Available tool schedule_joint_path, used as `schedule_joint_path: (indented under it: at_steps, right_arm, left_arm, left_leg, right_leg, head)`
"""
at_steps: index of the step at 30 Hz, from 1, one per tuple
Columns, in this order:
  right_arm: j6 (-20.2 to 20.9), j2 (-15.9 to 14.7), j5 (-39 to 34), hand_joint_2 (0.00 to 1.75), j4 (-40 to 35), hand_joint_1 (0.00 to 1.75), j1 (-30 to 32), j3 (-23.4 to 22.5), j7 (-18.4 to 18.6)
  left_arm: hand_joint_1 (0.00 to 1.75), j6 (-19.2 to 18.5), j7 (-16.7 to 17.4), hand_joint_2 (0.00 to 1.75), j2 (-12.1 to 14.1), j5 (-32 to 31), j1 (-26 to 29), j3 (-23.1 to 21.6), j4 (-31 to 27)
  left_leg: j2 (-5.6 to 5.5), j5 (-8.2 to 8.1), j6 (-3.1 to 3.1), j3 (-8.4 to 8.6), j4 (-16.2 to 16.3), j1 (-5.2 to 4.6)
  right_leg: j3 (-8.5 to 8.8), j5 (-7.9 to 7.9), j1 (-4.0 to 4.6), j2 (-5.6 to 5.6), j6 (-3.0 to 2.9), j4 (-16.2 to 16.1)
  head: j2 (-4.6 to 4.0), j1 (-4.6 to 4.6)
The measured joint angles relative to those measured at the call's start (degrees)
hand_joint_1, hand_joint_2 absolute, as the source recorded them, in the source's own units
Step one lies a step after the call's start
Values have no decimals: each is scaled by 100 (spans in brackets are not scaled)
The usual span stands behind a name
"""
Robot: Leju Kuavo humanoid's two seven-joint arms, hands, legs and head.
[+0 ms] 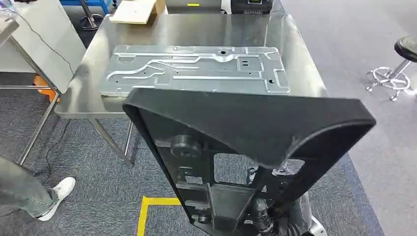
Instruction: Take the parts from the cabinet and place them on the table.
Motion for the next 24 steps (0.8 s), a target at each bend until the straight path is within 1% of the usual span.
schedule_joint_path:
  at_steps: [1, 2, 3, 4, 5, 6, 7, 8, 9, 10, 11, 12, 13, 14, 15, 16, 17, 18, 19, 20, 21, 22, 23, 24]
  right_arm:
    - [-2, 9, 0, 175, 0, 175, 2, 0, -4]
    - [-9, 13, -2, 175, -4, 175, -6, -2, -11]
    - [-13, 24, -7, 175, -7, 175, -7, -2, -22]
    - [-15, 26, -9, 175, -7, 175, -1, -2, -26]
    - [-20, 26, -7, 175, -7, 175, 1, 0, -44]
    - [-33, 26, -7, 175, -7, 175, 8, -2, -63]
    - [-54, 26, -7, 175, -9, 175, 15, -2, -87]
    - [-81, 26, 2, 175, -11, 175, 15, -2, -114]
    - [-103, 26, 11, 175, -22, 175, 16, -2, -138]
    - [-103, 28, -7, 175, -26, 175, 17, -2, -179]
    - [-99, 28, -76, 175, -37, 175, 19, 0, -220]
    - [-96, 33, -131, 175, -64, 175, 35, -2, -240]
    - [-94, 42, -177, 175, -94, 175, 44, -2, -262]
    - [-90, 44, -203, 175, -120, 175, 46, -9, -284]
    - [-81, 46, -216, 175, -144, 175, 47, -9, -295]
    - [-77, 46, -212, 175, -170, 175, 66, -18, -295]
    - [-77, 46, -201, 175, -201, 175, 70, -31, -295]
    - [-77, 46, -184, 175, -203, 175, 83, -46, -302]
    - [-77, 46, -166, 175, -203, 175, 103, -50, -299]
    - [-72, 46, -153, 175, -203, 175, 124, -52, -299]
    - [-72, 44, -140, 175, -201, 175, 139, -55, -299]
    - [-72, 46, -133, 175, -201, 175, 140, -57, -299]
    - [-72, 46, -129, 175, -201, 175, 140, -57, -299]
    - [-72, 44, -120, 175, -201, 175, 139, -59, -299]
  left_arm:
    - [0, 2, -4, 175, 2, -7, -2, 0, 0]
    - [0, 2, -2, 175, 4, -22, -10, -2, 0]
    - [0, 9, -4, 175, 15, -26, -8, -2, 0]
    - [0, 11, -4, 175, 22, -33, 2, -2, 0]
    - [0, 13, -2, 175, 33, -35, 21, -2, 0]
    - [0, 13, -2, 175, 39, -42, 34, -2, 0]
    - [0, 17, -2, 175, 42, -46, 37, -2, 0]
    - [0, 17, 0, 175, 48, -46, 33, 0, 0]
    - [0, 20, 0, 175, 63, -48, 32, -2, 0]
    - [0, 20, 0, 175, 68, -55, 37, -2, 0]
    - [0, 22, 4, 175, 74, -63, 30, -2, 0]
    - [0, 24, 13, 175, 79, -70, 18, -2, 0]
    - [0, 26, 13, 175, 81, -87, 25, 0, 0]
    - [0, 26, 15, 175, 92, -96, 31, 0, 0]
    - [0, 26, 15, 175, 92, -98, 26, 0, 0]
    - [0, 24, 11, 175, 96, -98, 23, 0, 0]
    - [0, 24, 11, 175, 98, -98, 17, 0, 0]
    - [0, 20, 7, 175, 107, -98, 17, 0, 0]
    - [0, 13, 2, 175, 107, -98, 19, 0, 0]
    - [0, 0, -2, 175, 107, -98, 21, 0, 0]
    - [0, -9, -4, 175, 107, -98, 21, 0, 0]
    - [0, -9, -9, 175, 109, -98, 21, 0, 0]
    - [0, -9, -11, 175, 109, -98, 22, 0, 0]
    - [0, -13, -13, 175, 109, -98, 20, 0, 0]
  left_leg:
    - [-4, -59, -13, -17, 141, 19]
    - [-6, -226, -25, -189, 473, 33]
    - [-6, -458, -47, -484, 991, 38]
    - [-6, -606, -69, -777, 1469, 40]
    - [-5, -658, -85, -1019, 1806, 40]
    - [-5, -539, -93, -1134, 1867, 41]
    - [-5, -296, -93, -1108, 1668, 41]
    - [-4, 32, -86, -987, 1267, 41]
    - [-2, 427, -68, -783, 701, 41]
    - [2, 621, -40, -659, 285, 40]
    - [-1, 522, -30, -565, 223, 4]
    - [-1, 480, 9, -542, 196, 10]
    - [-1, 470, 23, -546, 177, 7]
    - [1, 451, 53, -549, 177, -8]
    - [3, 450, 87, -522, 137, 26]
    - [7, 451, 122, -480, 108, 42]
    - [17, 423, 168, -462, 108, 44]
    - [26, 400, 192, -448, 108, 42]
    - [34, 375, 200, -432, 109, 37]
    - [34, 346, 200, -411, 110, 35]
    - [33, 314, 186, -363, 110, 37]
    - [29, 268, 179, -300, 109, 42]
    - [19, 220, 168, -225, 109, 43]
    - [18, 165, 152, -139, 108, 42]
  right_leg:
    - [67, -11, 19, -7, -19, -56]
    - [104, -31, 13, -29, -50, -66]
    - [128, -65, 17, -30, -61, -63]
    - [159, -101, 22, -33, -71, -62]
    - [192, -139, 25, -29, -71, -55]
    - [236, -181, 25, -23, -70, -46]
    - [310, -227, 24, -21, -62, -46]
    - [394, -280, 21, -19, -50, -46]
    - [496, -347, 20, -20, -32, -46]
    - [554, -404, 20, -24, -7, -49]
    - [560, -451, 57, -9, 41, -33]
    - [550, -452, 49, 13, 63, -41]
    - [553, -457, 38, 16, 84, -58]
    - [562, -463, 36, 20, 107, -78]
    - [582, -498, 51, 22, 155, -75]
    - [572, -557, 24, 5, 189, 52]
    - [413, -706, 22, 0, 205, 355]
    - [130, -914, 7, -2, 227, 838]
    - [-177, -1098, -7, -1, 243, 1341]
    - [-455, -1190, -14, -1, 256, 1749]
    - [-643, -1115, -19, -2, 262, 1932]
    - [-660, -863, -22, -2, 261, 1786]
    - [-546, -534, -22, -9, 245, 1422]
    - [-356, -163, -22, -14, 214, 886]
  head:
    - [0, 4]
    - [0, 0]
    - [0, 2]
    - [0, 2]
    - [0, 2]
    - [0, 2]
    - [0, 2]
    - [0, 4]
    - [0, 2]
    - [0, 2]
    - [0, 6]
    - [2, 0]
    - [0, 4]
    - [0, 2]
    - [0, 2]
    - [0, 4]
    - [0, 2]
    - [0, 4]
    - [0, 2]
    - [0, 2]
    - [0, 4]
    - [0, 2]
    - [0, 4]
    - [0, 4]
